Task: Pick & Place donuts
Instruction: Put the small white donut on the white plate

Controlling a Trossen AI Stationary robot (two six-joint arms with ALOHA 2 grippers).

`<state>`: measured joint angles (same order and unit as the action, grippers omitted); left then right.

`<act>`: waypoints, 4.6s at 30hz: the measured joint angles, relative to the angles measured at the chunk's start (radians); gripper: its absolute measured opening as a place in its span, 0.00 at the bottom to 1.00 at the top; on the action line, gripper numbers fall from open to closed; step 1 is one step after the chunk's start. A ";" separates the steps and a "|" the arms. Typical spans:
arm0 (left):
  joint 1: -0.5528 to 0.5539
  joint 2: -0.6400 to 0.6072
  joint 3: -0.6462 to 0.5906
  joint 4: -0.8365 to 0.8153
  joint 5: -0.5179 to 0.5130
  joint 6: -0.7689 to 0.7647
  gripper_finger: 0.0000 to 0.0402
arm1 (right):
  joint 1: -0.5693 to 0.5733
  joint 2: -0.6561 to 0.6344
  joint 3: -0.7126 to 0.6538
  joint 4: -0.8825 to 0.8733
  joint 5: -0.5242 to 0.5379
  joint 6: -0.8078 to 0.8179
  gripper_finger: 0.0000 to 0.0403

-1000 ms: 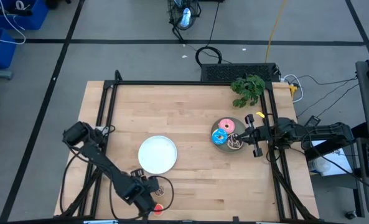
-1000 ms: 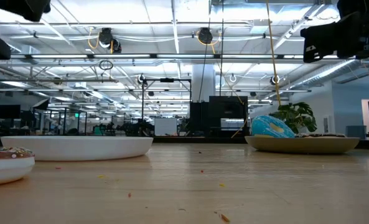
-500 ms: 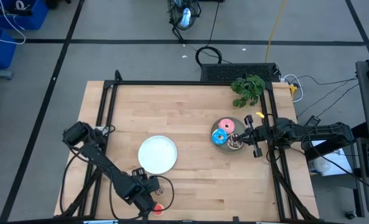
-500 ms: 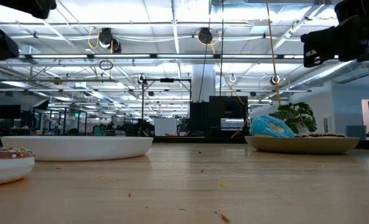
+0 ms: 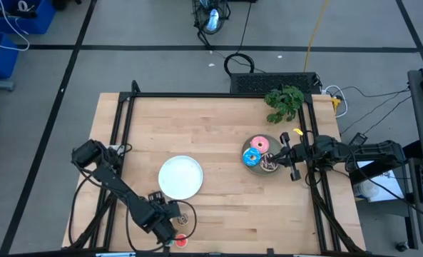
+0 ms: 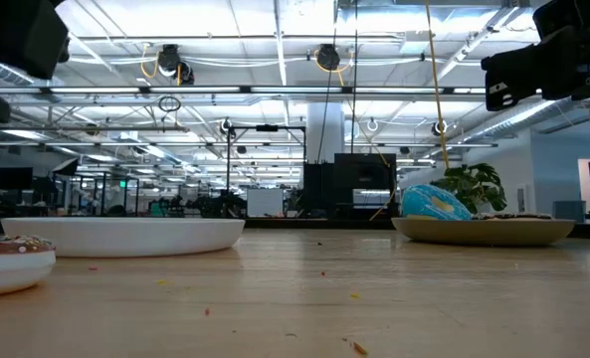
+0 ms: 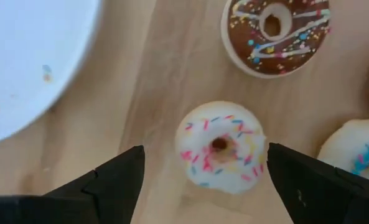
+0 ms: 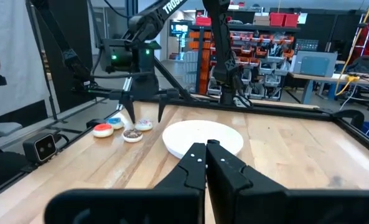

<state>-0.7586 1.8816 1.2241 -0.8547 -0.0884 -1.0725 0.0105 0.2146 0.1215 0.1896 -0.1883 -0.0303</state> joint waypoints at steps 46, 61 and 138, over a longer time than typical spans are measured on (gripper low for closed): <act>0.022 -0.024 -0.069 0.093 0.016 0.080 0.48 | 0.000 0.000 0.000 0.016 0.003 -0.036 0.00; 0.063 -0.306 -0.068 0.014 -0.100 0.111 0.54 | 0.000 0.000 0.000 0.020 0.004 -0.038 0.00; 0.682 -0.099 -0.081 0.002 -0.016 0.594 0.44 | 0.000 0.000 0.000 0.015 0.008 -0.090 0.00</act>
<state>-0.0769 1.7828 1.1432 -0.8526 -0.1047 -0.4783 0.0102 0.2142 0.1215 0.2050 -0.1803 -0.1207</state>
